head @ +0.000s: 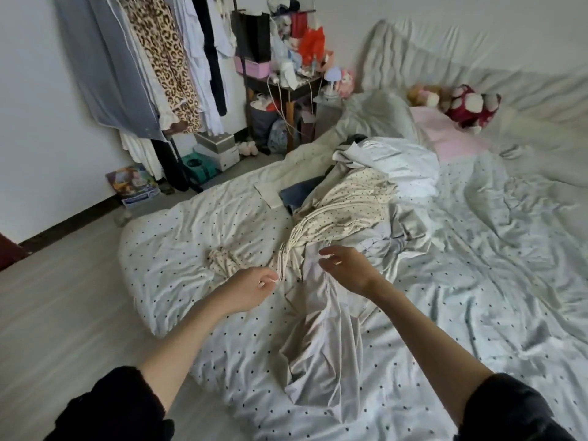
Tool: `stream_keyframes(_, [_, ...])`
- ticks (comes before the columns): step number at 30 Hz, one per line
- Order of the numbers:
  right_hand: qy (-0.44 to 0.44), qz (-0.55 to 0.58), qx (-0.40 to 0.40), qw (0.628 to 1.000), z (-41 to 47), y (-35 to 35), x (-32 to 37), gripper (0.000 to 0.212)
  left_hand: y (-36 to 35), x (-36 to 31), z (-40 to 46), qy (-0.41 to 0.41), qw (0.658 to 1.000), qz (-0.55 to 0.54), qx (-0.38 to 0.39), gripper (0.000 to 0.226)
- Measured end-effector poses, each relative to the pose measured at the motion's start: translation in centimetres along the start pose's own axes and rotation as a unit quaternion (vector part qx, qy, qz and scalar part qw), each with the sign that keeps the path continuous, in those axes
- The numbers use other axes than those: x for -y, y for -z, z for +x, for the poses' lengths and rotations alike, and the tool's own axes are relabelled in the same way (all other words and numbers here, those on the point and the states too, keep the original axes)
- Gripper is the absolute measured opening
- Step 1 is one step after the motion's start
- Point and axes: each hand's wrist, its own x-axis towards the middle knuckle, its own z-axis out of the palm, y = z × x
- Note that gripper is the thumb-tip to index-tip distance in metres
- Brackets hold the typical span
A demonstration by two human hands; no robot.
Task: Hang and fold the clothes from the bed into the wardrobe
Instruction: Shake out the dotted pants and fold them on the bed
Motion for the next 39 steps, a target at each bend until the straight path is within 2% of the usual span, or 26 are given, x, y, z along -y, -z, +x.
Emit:
stream_keyframes(5, [-0.068, 0.003, -0.028, 0.997, 10.3, 2.6, -3.8, 0.034, 0.7, -0.7, 11.0, -0.015, 1.000, 0.002, 0.011, 0.033])
stream_keyframes(11, [-0.166, -0.008, -0.075, 0.983, 19.8, 2.5, -9.4, 0.035, -0.8, 0.8, 23.0, -0.036, 0.999, 0.001, 0.000, 0.038])
stream_keyframes(17, [-0.223, -0.092, -0.154, 0.958, 27.6, 2.3, -15.9, 0.052, -4.3, 2.7, 35.9, -0.100, 0.995, 0.025, -0.012, 0.061])
stream_keyframes(20, [-0.239, -0.062, -0.191, 0.950, 30.6, 2.4, -17.1, 0.059, -5.0, 2.6, 38.6, -0.120, 0.993, 0.009, 0.013, 0.074])
stream_keyframes(22, [-0.279, -0.005, -0.229, 0.933, 32.6, 2.0, -18.1, 0.063, -5.9, 2.6, 39.5, -0.107, 0.994, -0.024, 0.005, 0.068])
stream_keyframes(25, [-0.311, 0.066, -0.310, 0.896, 32.7, 1.7, -18.9, 0.036, -7.0, 2.2, 38.5, -0.140, 0.990, -0.020, -0.023, 0.033])
stream_keyframes(27, [-0.308, 0.086, -0.321, 0.891, 30.9, 1.3, -18.8, 0.034, -7.2, 1.9, 37.0, -0.182, 0.983, 0.024, -0.005, 0.016])
stream_keyframes(29, [-0.301, 0.100, -0.323, 0.892, 28.1, 1.0, -18.2, 0.030, -6.7, 1.3, 35.7, -0.216, 0.972, 0.086, 0.037, 0.015])
stream_keyframes(31, [-0.290, 0.105, -0.320, 0.896, 25.0, 0.8, -17.5, 0.027, -5.9, 0.8, 35.1, -0.233, 0.953, 0.151, 0.122, 0.014])
stream_keyframes(33, [-0.271, 0.104, -0.310, 0.905, 22.0, 0.5, -17.1, 0.024, -5.1, 0.0, 34.8, -0.214, 0.930, 0.188, 0.233, 0.012])
stream_keyframes(34, [-0.270, 0.100, -0.295, 0.911, 20.7, 0.4, -17.1, 0.023, -5.0, -0.3, 34.8, -0.200, 0.924, 0.192, 0.263, 0.014])
stream_keyframes(36, [-0.292, 0.085, -0.231, 0.924, 18.2, -0.2, -17.4, 0.023, -5.1, -1.1, 34.9, -0.206, 0.931, 0.178, 0.242, 0.017])
stream_keyframes(39, [-0.337, 0.078, -0.113, 0.931, 16.4, -1.3, -18.8, 0.023, -4.8, -2.6, 35.8, -0.251, 0.957, 0.132, 0.066, 0.018])
